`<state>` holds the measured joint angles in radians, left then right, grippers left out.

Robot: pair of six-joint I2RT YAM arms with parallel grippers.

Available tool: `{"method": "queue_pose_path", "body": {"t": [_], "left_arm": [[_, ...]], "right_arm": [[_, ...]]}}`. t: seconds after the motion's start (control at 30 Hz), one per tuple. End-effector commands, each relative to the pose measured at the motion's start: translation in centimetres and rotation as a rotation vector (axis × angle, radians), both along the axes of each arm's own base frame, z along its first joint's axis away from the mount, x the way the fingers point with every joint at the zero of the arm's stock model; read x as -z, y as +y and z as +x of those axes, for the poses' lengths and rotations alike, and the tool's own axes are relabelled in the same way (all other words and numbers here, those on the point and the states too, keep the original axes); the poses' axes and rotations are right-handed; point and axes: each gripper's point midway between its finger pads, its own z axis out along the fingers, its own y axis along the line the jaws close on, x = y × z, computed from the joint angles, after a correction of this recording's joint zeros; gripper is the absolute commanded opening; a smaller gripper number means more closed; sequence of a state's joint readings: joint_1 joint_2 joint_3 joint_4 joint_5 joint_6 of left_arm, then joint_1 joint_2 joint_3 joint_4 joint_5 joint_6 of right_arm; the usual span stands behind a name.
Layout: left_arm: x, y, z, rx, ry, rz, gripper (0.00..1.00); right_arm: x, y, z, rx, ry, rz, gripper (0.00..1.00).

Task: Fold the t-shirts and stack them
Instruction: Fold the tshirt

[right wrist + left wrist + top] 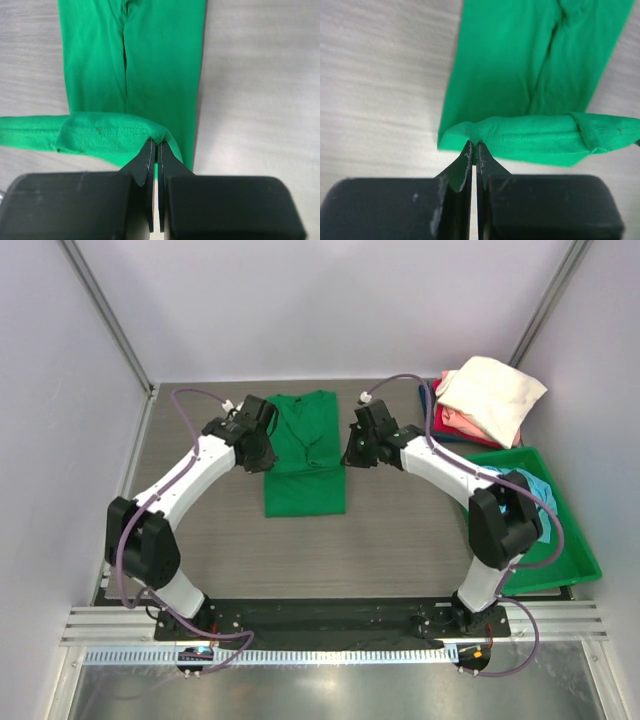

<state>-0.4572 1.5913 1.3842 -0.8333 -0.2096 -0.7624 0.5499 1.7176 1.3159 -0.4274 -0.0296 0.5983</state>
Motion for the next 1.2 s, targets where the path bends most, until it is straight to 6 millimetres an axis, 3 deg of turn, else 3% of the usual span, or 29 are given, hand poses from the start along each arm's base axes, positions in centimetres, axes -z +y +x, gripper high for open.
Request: {"method": "queue_pose_path", "body": {"t": [0.0, 0.13, 0.63, 0.7, 0.73, 0.77, 0.8, 0.83, 0.9, 0.93, 0.97, 1.0, 1.03, 1.07, 1.1, 1.13, 1.17], "left_arm": [[-0.1, 0.2, 2.7, 0.021, -0.024, 0.006, 0.00], [1.4, 0.6, 4.4, 0.015, 0.006, -0.013, 0.00], [6.9, 0.9, 8.9, 0.004, 0.120, -0.033, 0.00], [8.3, 1.2, 9.7, -0.005, 0.156, -0.042, 0.02], [7.1, 1.1, 11.2, -0.007, 0.127, -0.059, 0.05], [8.5, 1.3, 11.2, -0.008, 0.180, -0.051, 0.12], [8.3, 1.8, 12.0, -0.020, 0.190, -0.061, 0.17], [5.3, 1.6, 14.4, -0.022, 0.121, -0.086, 0.28], [5.5, 2.0, 15.0, -0.021, 0.184, -0.108, 0.41], [1.9, 1.5, 16.9, -0.005, 0.098, -0.136, 0.48], [-0.1, 1.9, 16.9, -0.004, 0.083, -0.123, 0.52], [-0.7, 2.0, 16.4, -0.001, 0.088, -0.119, 0.52], [-1.7, 2.2, 15.9, 0.002, 0.077, -0.119, 0.55], [-2.0, 2.2, 15.8, 0.002, 0.061, -0.124, 0.55], [-2.6, 2.2, 15.3, 0.003, 0.044, -0.133, 0.55], [-2.4, 2.3, 13.7, 0.002, 0.040, -0.150, 0.55], [-2.5, 2.3, 12.8, 0.005, 0.033, -0.163, 0.55]], "right_arm": [[-1.5, 1.1, 2.8, -0.066, -0.058, 0.017, 0.01], [-0.6, 1.5, 4.4, -0.065, -0.040, 0.027, 0.01], [4.6, 2.0, 7.9, -0.034, 0.041, 0.009, 0.01], [4.4, 1.6, 9.1, -0.015, 0.037, 0.026, 0.16], [4.0, 1.8, 10.2, -0.010, 0.028, 0.043, 0.29], [3.6, 1.2, 11.3, 0.013, 0.023, 0.056, 0.57], [3.0, 1.1, 12.3, 0.024, 0.011, 0.069, 0.67], [1.4, 1.4, 14.1, 0.029, -0.016, 0.087, 0.73], [-0.7, 0.3, 16.2, 0.056, -0.044, 0.086, 0.79], [-3.3, 0.3, 17.0, 0.059, -0.074, 0.101, 0.79], [-4.7, -0.2, 17.2, 0.065, -0.091, 0.106, 0.79], [-5.9, -0.3, 17.1, 0.063, -0.113, 0.112, 0.79], [-5.3, -0.6, 16.3, 0.063, -0.096, 0.099, 0.79], [-7.3, -0.8, 15.1, 0.047, -0.120, 0.116, 0.79], [-7.6, -0.8, 14.1, 0.036, -0.117, 0.128, 0.79], [-3.5, -1.4, 11.0, 0.026, -0.039, 0.123, 0.79], [-5.9, -1.3, 10.6, 0.014, -0.078, 0.149, 0.79]]}}
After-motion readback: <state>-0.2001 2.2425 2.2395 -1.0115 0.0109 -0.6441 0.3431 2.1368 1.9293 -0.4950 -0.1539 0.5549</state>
